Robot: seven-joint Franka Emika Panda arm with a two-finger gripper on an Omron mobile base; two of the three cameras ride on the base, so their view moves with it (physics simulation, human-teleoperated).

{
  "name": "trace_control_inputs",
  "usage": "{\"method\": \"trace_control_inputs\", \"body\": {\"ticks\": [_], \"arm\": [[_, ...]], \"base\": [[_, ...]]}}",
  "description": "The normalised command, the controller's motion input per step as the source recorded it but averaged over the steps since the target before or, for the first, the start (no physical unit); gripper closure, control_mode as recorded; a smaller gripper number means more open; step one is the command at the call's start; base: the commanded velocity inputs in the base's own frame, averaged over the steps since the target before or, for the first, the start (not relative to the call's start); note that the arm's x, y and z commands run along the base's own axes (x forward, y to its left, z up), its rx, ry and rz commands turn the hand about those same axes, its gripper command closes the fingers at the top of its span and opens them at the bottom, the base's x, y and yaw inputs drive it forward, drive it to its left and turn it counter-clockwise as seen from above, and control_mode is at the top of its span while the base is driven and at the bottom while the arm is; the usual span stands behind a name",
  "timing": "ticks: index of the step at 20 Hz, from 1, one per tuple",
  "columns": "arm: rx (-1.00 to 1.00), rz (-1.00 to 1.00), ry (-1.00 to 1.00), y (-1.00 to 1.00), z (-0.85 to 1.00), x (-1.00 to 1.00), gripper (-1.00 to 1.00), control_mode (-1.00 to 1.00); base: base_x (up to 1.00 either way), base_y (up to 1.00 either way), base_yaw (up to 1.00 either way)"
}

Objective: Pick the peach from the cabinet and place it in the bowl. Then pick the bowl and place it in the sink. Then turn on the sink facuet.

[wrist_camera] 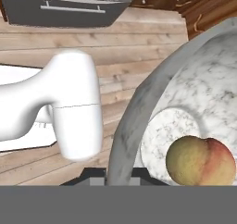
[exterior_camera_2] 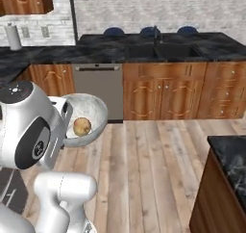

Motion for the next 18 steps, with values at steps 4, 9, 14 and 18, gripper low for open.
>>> {"method": "trace_control_inputs", "body": {"ticks": [4, 9, 14, 18], "arm": [[0.00, 0.00, 0.00, 0.00, 0.00, 0.00, 1.00, 1.00], [0.00, 0.00, 0.00, 0.00, 0.00, 0.00, 1.00, 1.00], [0.00, 0.00, 0.00, 0.00, 0.00, 0.00, 1.00, 1.00], [0.00, 0.00, 0.00, 0.00, 0.00, 0.00, 1.00, 1.00]], "base": [[1.00, -0.28, 0.10], [1.00, -0.41, 0.08], [1.00, -0.45, 0.12], [1.00, -0.44, 0.12]]}}
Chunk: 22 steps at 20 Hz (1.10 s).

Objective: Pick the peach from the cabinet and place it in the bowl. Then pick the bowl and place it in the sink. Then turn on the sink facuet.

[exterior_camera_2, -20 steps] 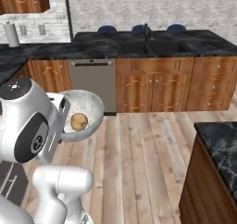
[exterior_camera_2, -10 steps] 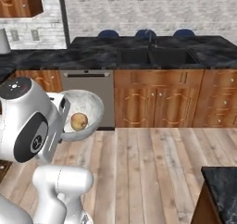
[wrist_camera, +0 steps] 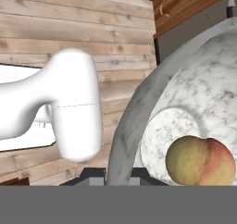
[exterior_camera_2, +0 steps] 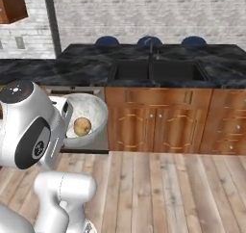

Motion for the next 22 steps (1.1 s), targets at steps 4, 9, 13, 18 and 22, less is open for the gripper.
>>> {"method": "trace_control_inputs", "body": {"ticks": [4, 9, 13, 18, 22], "arm": [[0.00, 0.00, 0.00, 0.00, 0.00, 0.00, 1.00, 1.00], [0.00, 0.00, 0.00, 0.00, 0.00, 0.00, 1.00, 1.00], [0.00, 0.00, 0.00, 0.00, 0.00, 0.00, 1.00, 1.00], [0.00, 0.00, 0.00, 0.00, 0.00, 0.00, 1.00, 1.00], [0.00, 0.00, 0.00, 0.00, 0.00, 0.00, 1.00, 1.00]], "base": [[1.00, -0.47, 0.11], [1.00, -0.56, 0.11], [1.00, -0.52, 0.10], [0.72, -0.42, 0.09], [0.47, -0.32, 0.04]]}}
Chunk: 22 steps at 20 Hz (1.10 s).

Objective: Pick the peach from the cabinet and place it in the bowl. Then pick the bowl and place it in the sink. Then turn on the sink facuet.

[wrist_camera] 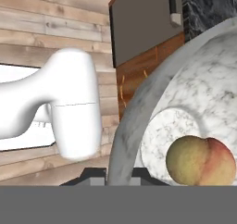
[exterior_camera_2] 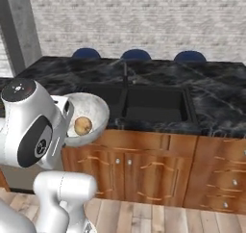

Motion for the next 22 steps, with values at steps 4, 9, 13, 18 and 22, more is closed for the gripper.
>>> {"method": "trace_control_inputs", "body": {"ticks": [4, 9, 13, 18, 22], "arm": [[0.00, 0.00, 0.00, 0.00, 0.00, 0.00, 1.00, 1.00], [0.00, 0.00, 0.00, 0.00, 0.00, 0.00, 1.00, 1.00], [0.00, 0.00, 0.00, 0.00, 0.00, 0.00, 1.00, 1.00], [0.00, 0.00, 0.00, 0.00, 0.00, 0.00, 1.00, 1.00], [0.00, 0.00, 0.00, 0.00, 0.00, 0.00, 1.00, 1.00]], "base": [[0.46, -0.50, 0.05], [0.71, -0.54, 0.01], [0.91, -0.22, 0.03], [0.54, 0.02, 0.09], [0.64, -0.03, 0.08]]}}
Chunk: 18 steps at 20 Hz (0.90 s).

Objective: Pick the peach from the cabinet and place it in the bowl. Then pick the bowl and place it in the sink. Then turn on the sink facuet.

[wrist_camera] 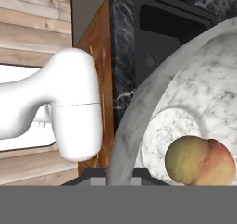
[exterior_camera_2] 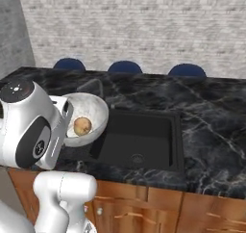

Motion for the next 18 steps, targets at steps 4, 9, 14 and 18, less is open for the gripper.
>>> {"method": "trace_control_inputs", "body": {"ticks": [4, 9, 14, 18], "arm": [[0.00, 0.00, 0.00, 0.00, 0.00, 0.00, 1.00, 1.00], [0.00, 0.00, 0.00, 0.00, 0.00, 0.00, 1.00, 1.00], [0.00, 0.00, 0.00, 0.00, 0.00, 0.00, 1.00, 1.00], [0.00, 0.00, 0.00, 0.00, 0.00, 0.00, 1.00, 1.00]], "base": [[0.71, -0.03, 0.08], [0.31, -0.14, 0.02], [0.01, -0.01, 0.00], [0.00, 0.11, 0.00]]}}
